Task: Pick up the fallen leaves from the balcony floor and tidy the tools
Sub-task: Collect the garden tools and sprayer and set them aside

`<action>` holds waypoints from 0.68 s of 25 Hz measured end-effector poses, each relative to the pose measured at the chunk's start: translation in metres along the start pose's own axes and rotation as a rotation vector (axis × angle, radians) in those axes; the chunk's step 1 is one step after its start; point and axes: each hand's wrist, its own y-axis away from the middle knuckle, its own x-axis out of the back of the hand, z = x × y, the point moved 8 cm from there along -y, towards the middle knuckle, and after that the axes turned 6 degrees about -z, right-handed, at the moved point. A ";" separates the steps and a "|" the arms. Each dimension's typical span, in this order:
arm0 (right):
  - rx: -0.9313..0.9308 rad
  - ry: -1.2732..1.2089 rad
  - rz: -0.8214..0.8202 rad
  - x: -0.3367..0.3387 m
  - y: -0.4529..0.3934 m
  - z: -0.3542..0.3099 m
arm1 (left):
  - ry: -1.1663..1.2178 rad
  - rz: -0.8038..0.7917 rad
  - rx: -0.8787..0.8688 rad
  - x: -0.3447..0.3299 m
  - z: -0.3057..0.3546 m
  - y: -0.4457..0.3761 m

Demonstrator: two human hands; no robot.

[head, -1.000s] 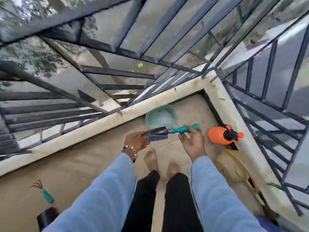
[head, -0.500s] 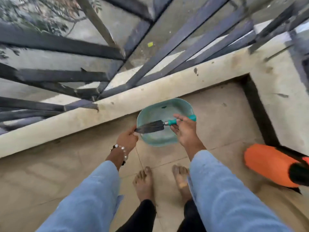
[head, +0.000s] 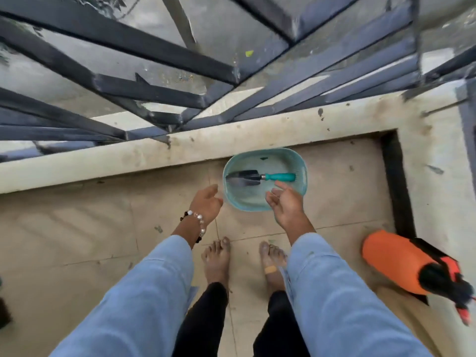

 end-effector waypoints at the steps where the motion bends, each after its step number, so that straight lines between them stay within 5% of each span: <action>1: 0.009 0.057 -0.010 -0.001 0.030 -0.007 | 0.042 -0.033 -0.039 0.043 0.072 0.065; 6: 0.055 0.524 -0.125 -0.015 0.191 -0.031 | 0.167 -0.001 -0.063 0.129 0.154 0.295; 13: 0.372 1.402 -0.367 -0.061 0.417 -0.047 | 0.268 0.191 0.021 0.190 0.108 0.529; 17: 0.624 2.021 -0.593 -0.087 0.510 0.010 | 0.443 0.321 0.084 0.180 0.036 0.626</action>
